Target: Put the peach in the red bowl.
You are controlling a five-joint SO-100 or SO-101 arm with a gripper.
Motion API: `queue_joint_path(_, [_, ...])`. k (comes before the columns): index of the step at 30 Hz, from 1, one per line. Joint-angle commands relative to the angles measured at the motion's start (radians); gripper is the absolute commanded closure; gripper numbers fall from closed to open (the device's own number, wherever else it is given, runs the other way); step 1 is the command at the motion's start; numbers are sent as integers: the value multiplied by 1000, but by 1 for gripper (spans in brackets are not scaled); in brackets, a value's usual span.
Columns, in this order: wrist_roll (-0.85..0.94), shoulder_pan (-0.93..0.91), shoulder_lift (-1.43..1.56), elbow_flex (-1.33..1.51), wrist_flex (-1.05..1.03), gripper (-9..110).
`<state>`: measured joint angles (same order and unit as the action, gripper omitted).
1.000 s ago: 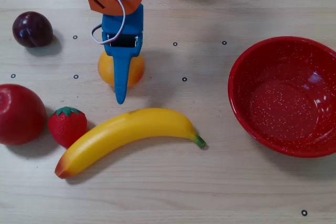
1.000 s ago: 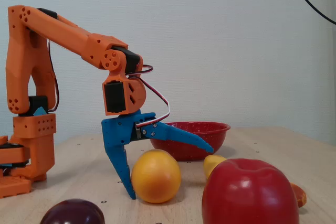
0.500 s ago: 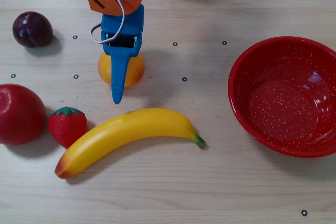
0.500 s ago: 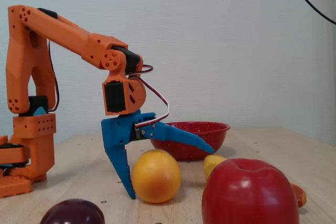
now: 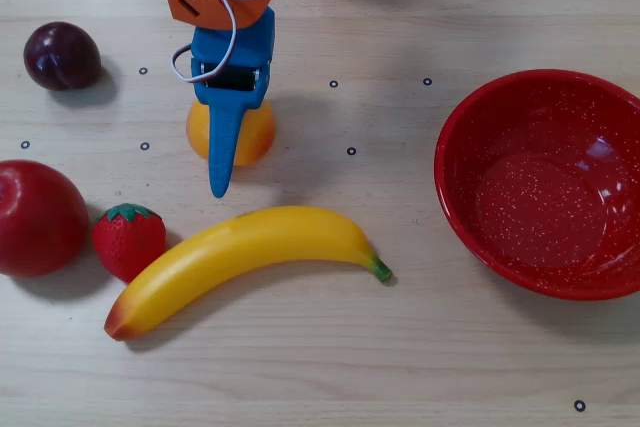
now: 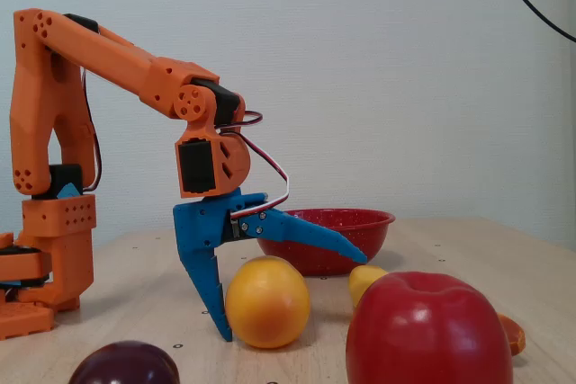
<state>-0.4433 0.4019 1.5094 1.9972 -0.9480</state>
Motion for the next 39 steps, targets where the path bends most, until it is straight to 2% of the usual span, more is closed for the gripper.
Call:
queue_joint_path(1, [28, 14, 40, -35, 18, 37])
queue_joint_path(13, [31, 18, 35, -31, 31, 43])
queue_joint_path(28, [18, 31, 31, -28, 34, 69])
queue_joint_path(36, [6, 31, 32, -17, 34, 80])
queue_joint_path(39, [3, 32, 32, -17, 34, 88])
